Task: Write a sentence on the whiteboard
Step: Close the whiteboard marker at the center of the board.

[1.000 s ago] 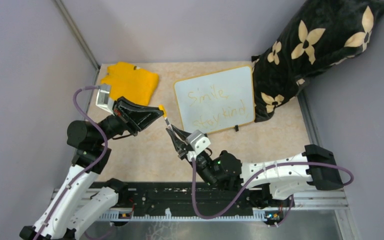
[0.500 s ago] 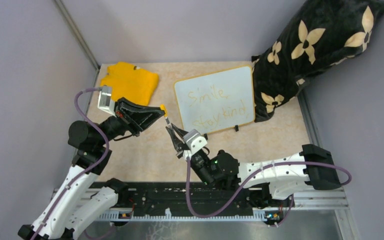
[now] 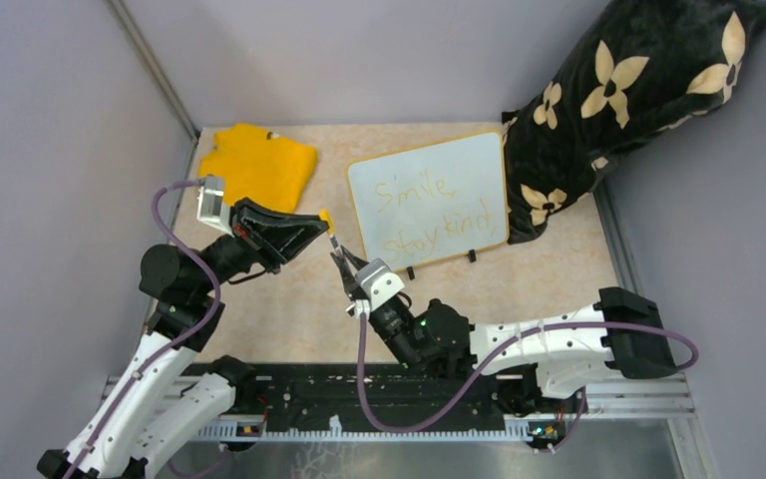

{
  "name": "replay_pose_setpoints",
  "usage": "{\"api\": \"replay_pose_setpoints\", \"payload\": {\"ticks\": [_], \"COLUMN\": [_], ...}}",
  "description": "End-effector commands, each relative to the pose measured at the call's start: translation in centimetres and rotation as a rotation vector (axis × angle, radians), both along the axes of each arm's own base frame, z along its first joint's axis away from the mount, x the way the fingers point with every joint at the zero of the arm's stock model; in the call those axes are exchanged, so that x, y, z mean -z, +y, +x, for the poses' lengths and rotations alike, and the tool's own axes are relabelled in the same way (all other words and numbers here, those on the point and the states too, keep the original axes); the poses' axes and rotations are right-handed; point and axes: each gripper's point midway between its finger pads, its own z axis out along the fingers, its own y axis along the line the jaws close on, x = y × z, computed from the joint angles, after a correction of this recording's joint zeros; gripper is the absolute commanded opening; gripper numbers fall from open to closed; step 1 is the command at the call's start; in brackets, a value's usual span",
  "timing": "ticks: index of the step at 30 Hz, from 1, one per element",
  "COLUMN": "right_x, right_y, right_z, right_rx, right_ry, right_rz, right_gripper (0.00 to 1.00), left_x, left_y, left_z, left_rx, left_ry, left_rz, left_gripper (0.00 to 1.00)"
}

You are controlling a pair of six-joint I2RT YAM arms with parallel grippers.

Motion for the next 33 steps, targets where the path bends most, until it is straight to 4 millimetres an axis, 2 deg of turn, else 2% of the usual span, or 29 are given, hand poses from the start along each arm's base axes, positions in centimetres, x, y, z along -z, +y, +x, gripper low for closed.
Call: {"api": "replay_pose_setpoints", "payload": {"ticks": [1,5,10,13,19,23,25,28,33], "right_x": [-13.2,-13.2,-11.8,-11.3,-10.6,-10.0,-9.6,-8.8,-7.7], "right_y": [-2.1,-2.1,-1.9,-1.6,-1.7,-2.0,-2.0,-2.2,-2.0], "right_z": [-2.1,-2.2,-2.2,-2.4,-2.6,-2.7,-2.7,-2.8,-3.1], "right_rx": [-0.122,-0.122,-0.139,-0.156,-0.184,-0.190,-0.193,-0.201,-0.233], "right_ry": [-0.159,-0.161,-0.143,-0.133,-0.116,-0.105,-0.097,-0.083,-0.054], "right_rz": [0.385,0.382,0.341,0.314,0.297,0.290,0.281,0.267,0.248], "right_gripper": [0.00,0.00,0.00,0.00,0.00,0.00,0.00,0.00,0.00], "left_x": [9.9,9.5,7.0,5.3,2.6,1.7,1.3,0.4,-1.9], "left_y": [-2.0,-1.8,-1.2,-0.7,0.2,0.6,0.8,1.1,1.6], "left_z": [-1.3,-1.4,-1.7,-1.7,-1.7,-1.9,-2.1,-2.5,-3.3], "left_rx": [0.166,0.157,0.122,0.089,0.022,0.008,-0.001,-0.007,-0.010], "left_ry": [0.299,0.288,0.213,0.164,0.109,0.086,0.074,0.035,-0.054], "left_rz": [0.214,0.206,0.153,0.106,0.059,0.046,0.038,0.018,-0.025], "left_gripper": [0.00,0.00,0.00,0.12,0.49,0.80,0.91,0.98,0.99]}}
